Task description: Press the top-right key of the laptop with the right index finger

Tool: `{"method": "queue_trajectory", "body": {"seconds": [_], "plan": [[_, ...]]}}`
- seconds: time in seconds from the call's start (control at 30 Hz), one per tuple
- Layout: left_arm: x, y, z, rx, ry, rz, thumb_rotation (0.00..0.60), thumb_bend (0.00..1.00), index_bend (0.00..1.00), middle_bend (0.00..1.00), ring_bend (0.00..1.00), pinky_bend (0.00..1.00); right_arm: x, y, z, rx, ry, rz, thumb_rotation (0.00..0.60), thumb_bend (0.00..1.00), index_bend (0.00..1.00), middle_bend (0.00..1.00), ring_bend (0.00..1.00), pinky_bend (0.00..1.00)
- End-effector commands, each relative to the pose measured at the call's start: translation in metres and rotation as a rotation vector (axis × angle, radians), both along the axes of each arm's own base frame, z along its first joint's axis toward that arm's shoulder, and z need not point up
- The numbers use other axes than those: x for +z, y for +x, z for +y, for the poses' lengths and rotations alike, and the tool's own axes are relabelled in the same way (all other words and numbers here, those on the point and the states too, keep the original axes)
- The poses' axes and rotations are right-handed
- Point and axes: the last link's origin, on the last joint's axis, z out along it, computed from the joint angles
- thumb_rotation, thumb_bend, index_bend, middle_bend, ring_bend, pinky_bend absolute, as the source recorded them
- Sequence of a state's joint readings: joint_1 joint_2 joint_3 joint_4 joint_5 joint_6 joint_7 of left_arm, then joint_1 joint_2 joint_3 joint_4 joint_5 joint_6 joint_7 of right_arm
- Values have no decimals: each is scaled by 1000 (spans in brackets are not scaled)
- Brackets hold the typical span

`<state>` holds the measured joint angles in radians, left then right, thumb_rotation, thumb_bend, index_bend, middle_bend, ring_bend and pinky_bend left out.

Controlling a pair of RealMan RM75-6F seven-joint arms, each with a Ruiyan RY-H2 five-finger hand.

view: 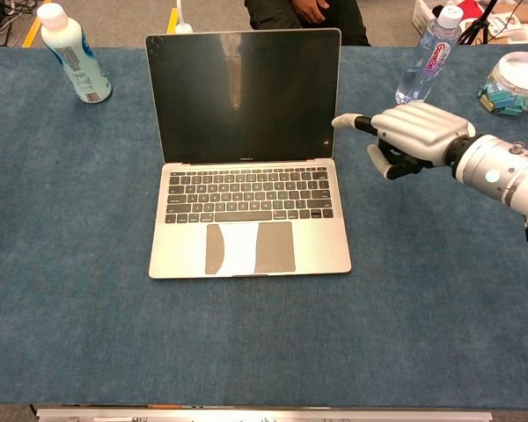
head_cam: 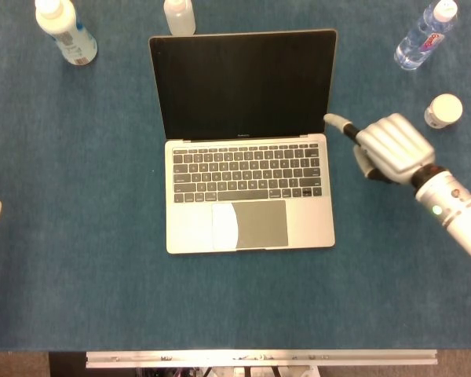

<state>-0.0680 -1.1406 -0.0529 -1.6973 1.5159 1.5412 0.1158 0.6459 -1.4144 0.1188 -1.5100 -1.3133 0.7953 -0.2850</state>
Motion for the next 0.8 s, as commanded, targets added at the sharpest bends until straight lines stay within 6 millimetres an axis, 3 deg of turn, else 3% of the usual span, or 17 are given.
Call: {"method": "queue_trajectory", "body": {"seconds": [0.03,0.8], "plan": [[0,0,0,-5,-3,-1,600,246,186,135,89,82,-6,5,2,-1,22,2,600,797,94,1000,1000,792],[1,-3,1,-1,3,2,600,246,186,135,89,82,-42,7,-11,-61,72,54,600,797,93,1000,1000,792]]}}
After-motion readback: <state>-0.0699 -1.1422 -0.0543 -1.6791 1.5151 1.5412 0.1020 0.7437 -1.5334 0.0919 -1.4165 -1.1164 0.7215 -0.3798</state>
